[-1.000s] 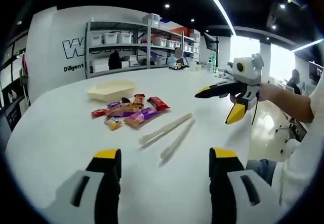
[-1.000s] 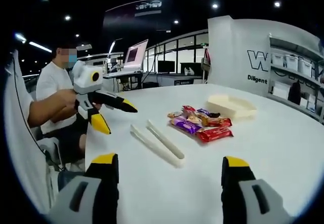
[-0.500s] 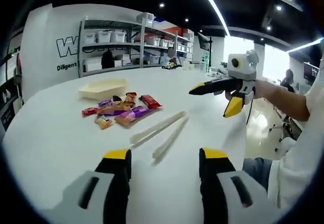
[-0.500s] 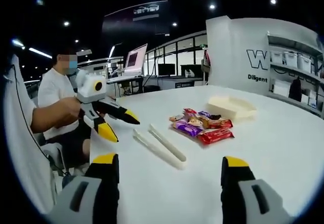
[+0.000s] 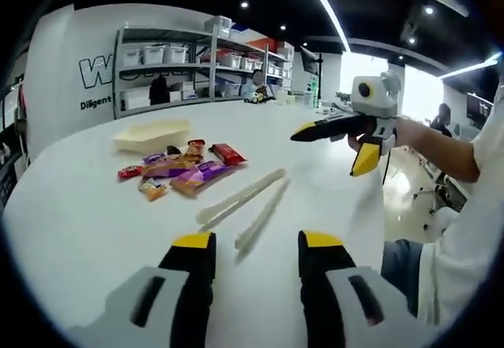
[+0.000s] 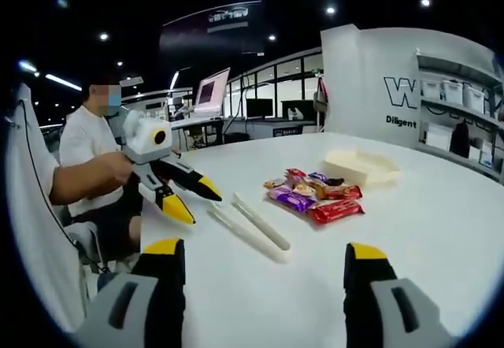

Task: Place the target food into the container with the food tongs after gripping and lifting it, then release it inside without dropping or visibly crushing the food.

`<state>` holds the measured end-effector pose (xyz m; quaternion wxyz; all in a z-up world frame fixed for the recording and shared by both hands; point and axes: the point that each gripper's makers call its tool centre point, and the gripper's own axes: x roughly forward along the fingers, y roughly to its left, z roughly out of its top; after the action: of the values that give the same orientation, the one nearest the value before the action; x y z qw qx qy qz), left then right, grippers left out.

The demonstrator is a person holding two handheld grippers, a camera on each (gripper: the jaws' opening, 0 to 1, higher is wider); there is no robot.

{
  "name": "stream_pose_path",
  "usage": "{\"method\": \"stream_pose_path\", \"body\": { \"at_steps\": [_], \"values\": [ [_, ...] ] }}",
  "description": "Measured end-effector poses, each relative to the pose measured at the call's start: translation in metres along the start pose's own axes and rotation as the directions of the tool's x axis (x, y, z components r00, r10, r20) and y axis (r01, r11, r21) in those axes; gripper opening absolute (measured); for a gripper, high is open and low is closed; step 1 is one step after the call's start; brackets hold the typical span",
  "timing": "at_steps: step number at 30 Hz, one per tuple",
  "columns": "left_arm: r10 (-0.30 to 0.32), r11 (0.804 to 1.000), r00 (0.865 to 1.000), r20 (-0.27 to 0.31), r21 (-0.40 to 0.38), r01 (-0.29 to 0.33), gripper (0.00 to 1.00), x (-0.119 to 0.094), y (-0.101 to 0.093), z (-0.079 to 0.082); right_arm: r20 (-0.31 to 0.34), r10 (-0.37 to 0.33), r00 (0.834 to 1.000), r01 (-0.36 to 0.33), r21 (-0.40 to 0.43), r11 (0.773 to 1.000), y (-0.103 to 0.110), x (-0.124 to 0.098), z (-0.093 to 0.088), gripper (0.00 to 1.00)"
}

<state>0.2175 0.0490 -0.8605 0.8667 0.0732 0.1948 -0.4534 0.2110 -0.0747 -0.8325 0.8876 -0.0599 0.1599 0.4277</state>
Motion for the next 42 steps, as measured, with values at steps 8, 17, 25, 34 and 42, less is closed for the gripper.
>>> {"method": "stream_pose_path", "body": {
  "at_steps": [8,17,25,34,42],
  "values": [
    [-0.013,1.0,1.0,0.0,-0.002,0.013,0.37,0.003,0.002,0.001,-0.002,-0.001,1.0,0.001,0.004,1.0,-0.001,-0.001,-0.002,0.82],
    [-0.025,1.0,1.0,-0.006,0.007,0.025,0.31,0.008,0.003,0.0,-0.004,-0.006,1.0,0.006,0.008,1.0,-0.003,-0.003,-0.003,0.82],
    [-0.029,0.999,1.0,0.003,0.026,0.028,0.22,0.01,0.004,0.001,-0.005,-0.009,1.0,0.009,0.016,1.0,-0.005,-0.005,-0.003,0.81],
    [-0.025,0.999,1.0,0.006,0.034,0.025,0.14,0.01,0.007,0.0,-0.007,-0.008,1.0,0.009,0.018,1.0,-0.006,-0.004,-0.004,0.8],
    [-0.029,0.999,1.0,0.01,0.035,0.028,0.11,0.012,0.007,-0.002,-0.009,-0.01,1.0,0.011,0.023,1.0,-0.006,-0.005,-0.005,0.8]
  ]
}}
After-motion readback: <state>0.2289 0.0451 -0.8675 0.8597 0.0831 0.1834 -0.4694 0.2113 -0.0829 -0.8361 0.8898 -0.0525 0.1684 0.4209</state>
